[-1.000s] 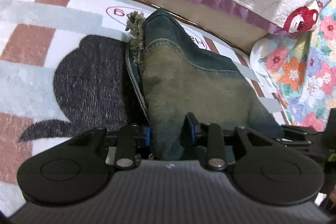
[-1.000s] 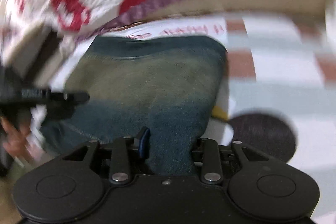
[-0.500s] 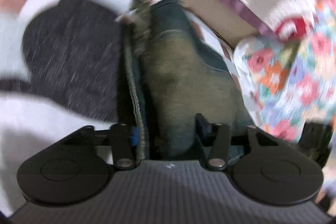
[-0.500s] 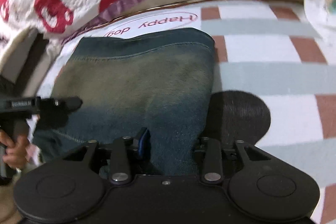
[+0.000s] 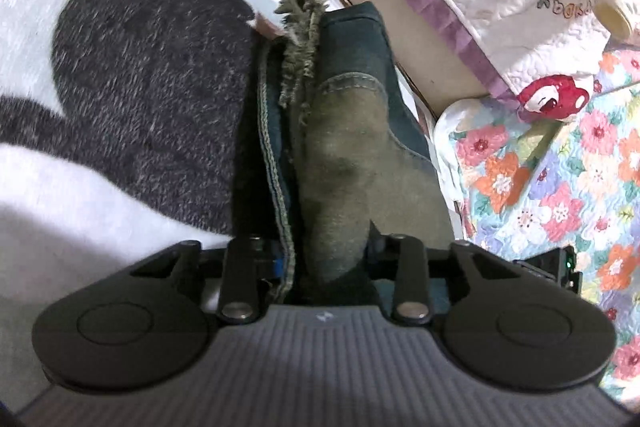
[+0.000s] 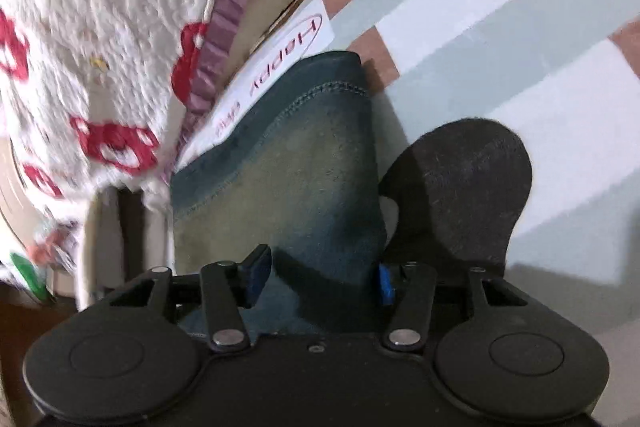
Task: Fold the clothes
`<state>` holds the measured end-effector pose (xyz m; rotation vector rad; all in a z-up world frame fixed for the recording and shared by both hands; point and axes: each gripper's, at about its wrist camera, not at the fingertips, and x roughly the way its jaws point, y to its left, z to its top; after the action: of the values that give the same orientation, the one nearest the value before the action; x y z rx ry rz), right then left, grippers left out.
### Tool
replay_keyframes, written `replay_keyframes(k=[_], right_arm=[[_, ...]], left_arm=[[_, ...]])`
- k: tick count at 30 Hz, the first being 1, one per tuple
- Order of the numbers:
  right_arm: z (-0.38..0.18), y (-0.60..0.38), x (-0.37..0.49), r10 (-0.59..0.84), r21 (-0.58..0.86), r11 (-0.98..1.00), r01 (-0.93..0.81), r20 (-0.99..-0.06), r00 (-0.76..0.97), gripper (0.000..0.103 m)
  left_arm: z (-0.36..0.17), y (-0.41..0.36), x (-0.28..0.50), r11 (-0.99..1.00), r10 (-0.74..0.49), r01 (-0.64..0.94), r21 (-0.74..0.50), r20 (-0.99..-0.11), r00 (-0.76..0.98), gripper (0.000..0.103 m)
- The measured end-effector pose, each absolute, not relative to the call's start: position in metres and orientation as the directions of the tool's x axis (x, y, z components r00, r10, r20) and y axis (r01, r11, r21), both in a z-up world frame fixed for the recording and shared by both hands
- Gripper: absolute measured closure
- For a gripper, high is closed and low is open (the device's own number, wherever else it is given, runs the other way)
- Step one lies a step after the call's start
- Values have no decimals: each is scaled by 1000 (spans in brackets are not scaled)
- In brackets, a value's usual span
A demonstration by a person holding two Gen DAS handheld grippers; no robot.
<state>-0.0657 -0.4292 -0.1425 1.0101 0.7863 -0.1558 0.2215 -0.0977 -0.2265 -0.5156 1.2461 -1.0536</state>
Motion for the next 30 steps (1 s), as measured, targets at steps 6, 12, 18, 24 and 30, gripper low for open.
replay_keyframes(k=[6,12,18,24,30], right_arm=[[-152,-434,-50,247,711,573,407,-624,742,47],[-100,-411,-50,195,610,740,284,-599,777,70],[-100,-424,-73,194,616,708,345,-640,744,71],[-128,-425,-74,177,586,676,446,-718,673,64],[-170,-451,-75,304,768,463,443,-607,735,48]], left_arm=[[-221,-101,221,475,-851,407,-780,-525,-12,74],[-206,-100,217,444,-865,462,-768,-501,0,79],[-203,-121,205,432,-837,535,-726,-544,-63,78],[-213,-122,216,468,-812,457,-757,-572,-117,67],[-225,-116,224,422,-846,398,-815,-511,-150,69]])
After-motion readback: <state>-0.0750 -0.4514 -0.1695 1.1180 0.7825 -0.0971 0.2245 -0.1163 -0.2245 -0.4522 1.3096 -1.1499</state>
